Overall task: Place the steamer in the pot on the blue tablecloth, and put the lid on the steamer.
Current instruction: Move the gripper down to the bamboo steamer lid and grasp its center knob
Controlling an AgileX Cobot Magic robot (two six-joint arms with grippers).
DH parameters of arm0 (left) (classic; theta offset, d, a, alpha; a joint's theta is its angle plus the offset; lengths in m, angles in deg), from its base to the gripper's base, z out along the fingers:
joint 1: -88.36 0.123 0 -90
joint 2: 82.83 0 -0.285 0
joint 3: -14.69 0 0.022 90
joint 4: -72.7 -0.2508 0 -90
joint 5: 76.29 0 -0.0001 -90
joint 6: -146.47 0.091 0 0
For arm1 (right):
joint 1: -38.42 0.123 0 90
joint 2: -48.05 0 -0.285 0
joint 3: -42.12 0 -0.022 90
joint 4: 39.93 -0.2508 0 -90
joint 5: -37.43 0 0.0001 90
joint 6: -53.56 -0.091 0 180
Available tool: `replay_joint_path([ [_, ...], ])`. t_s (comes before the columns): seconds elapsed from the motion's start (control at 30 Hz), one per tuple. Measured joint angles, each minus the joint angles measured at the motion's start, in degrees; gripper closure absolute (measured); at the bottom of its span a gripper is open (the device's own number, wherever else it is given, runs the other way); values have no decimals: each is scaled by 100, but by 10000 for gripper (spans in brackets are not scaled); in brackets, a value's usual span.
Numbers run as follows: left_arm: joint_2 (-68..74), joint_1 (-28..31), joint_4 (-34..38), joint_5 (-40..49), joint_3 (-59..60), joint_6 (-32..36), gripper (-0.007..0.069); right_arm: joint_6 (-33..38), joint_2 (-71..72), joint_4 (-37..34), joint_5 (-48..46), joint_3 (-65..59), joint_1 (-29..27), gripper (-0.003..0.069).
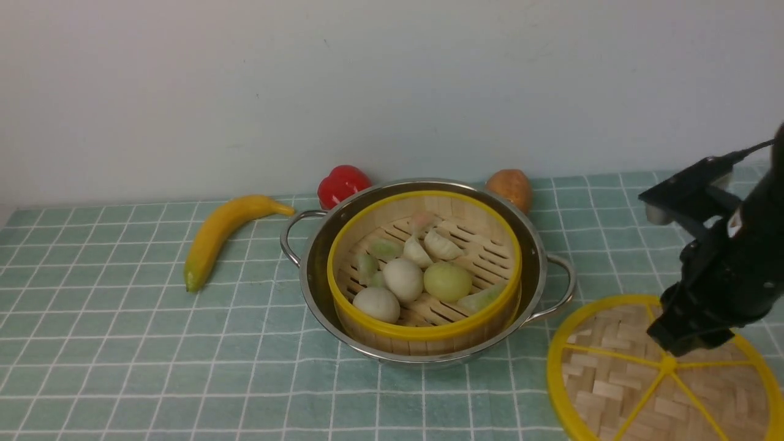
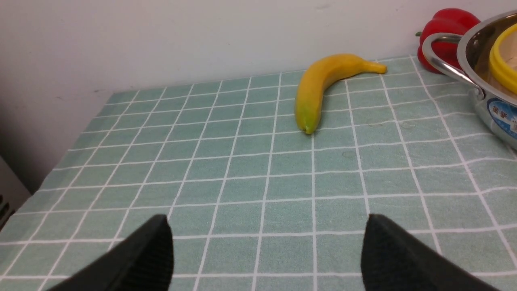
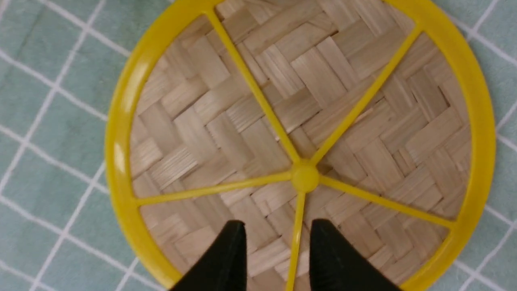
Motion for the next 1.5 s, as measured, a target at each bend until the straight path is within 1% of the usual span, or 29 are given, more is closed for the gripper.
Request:
replay_joint_path([
  [0.23, 0, 0, 0, 0, 0, 0, 46, -68, -771, 91, 175, 21, 0, 416],
  [0.53, 0, 0, 0, 0, 0, 0, 46, -220, -968, 277, 497, 21, 0, 416],
  [0.67, 0, 0, 0, 0, 0, 0, 46, -302, -968, 418, 492, 29, 0, 416],
  [1.03, 0, 0, 0, 0, 0, 0, 46, -545, -968, 338, 222, 29, 0, 416],
  [1.1, 0, 0, 0, 0, 0, 0, 46, -571, -968, 326, 199, 29, 0, 431],
  [1.2, 0, 0, 0, 0, 0, 0, 46, -585, -968, 320, 168, 29, 0, 480],
  [1.23, 0, 0, 0, 0, 0, 0, 46, -603, -968, 320, 161, 34, 0, 524],
  [1.5, 0, 0, 0, 0, 0, 0, 46, -643, -968, 406, 196, 34, 0, 524],
])
